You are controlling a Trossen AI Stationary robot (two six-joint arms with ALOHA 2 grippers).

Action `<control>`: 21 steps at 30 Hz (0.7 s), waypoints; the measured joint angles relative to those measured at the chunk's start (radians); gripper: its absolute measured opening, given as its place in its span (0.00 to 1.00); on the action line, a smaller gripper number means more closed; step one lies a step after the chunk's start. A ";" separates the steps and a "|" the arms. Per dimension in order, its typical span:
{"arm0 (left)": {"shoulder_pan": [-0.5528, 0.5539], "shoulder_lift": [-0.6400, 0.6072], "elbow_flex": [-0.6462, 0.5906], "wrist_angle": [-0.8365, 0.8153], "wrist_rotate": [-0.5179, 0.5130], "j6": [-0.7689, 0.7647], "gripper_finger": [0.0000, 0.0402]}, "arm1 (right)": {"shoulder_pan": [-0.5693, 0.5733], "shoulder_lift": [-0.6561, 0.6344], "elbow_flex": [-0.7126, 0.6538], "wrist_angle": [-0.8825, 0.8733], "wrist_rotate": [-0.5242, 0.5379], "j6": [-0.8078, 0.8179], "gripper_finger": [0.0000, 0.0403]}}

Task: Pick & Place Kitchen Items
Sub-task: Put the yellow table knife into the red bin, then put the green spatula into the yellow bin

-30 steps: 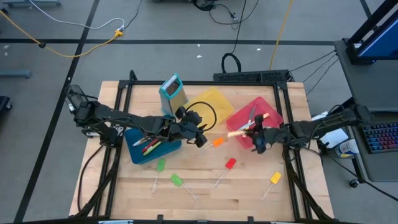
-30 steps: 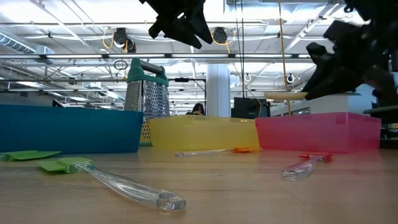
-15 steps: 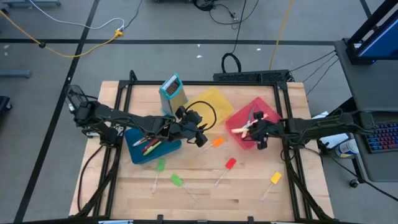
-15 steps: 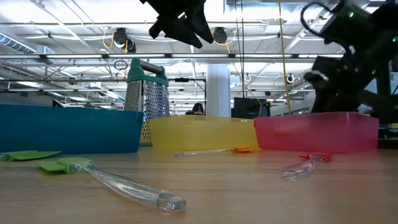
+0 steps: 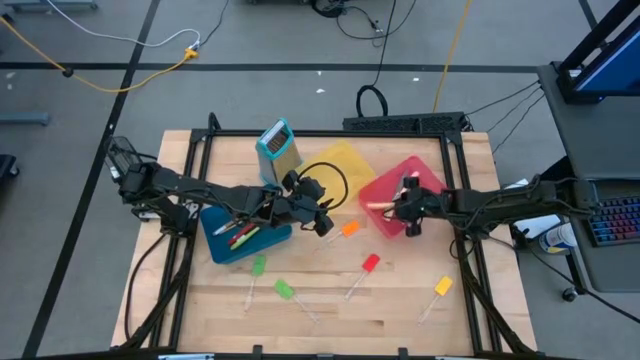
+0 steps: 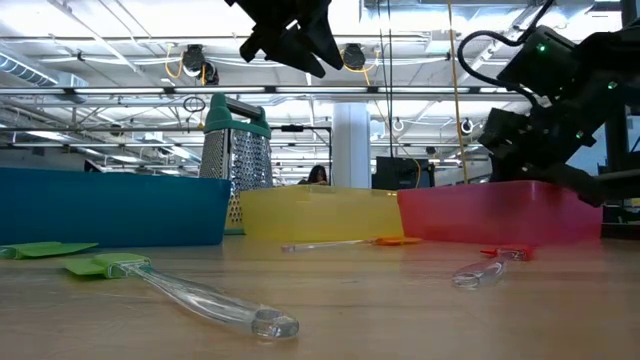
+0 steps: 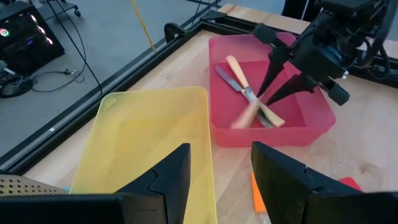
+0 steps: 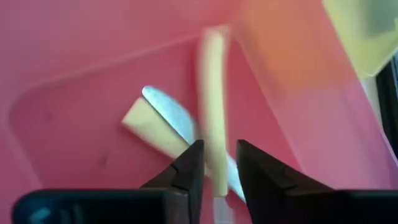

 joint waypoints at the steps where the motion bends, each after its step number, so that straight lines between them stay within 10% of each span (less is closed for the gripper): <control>1: 0.000 0.000 0.000 0.000 0.000 0.000 0.44 | -0.002 -0.002 0.000 0.012 0.000 0.009 0.25; 21: -0.049 0.000 0.000 -0.080 0.075 -0.028 0.44 | 0.035 -0.215 -0.003 0.208 0.002 -0.004 0.34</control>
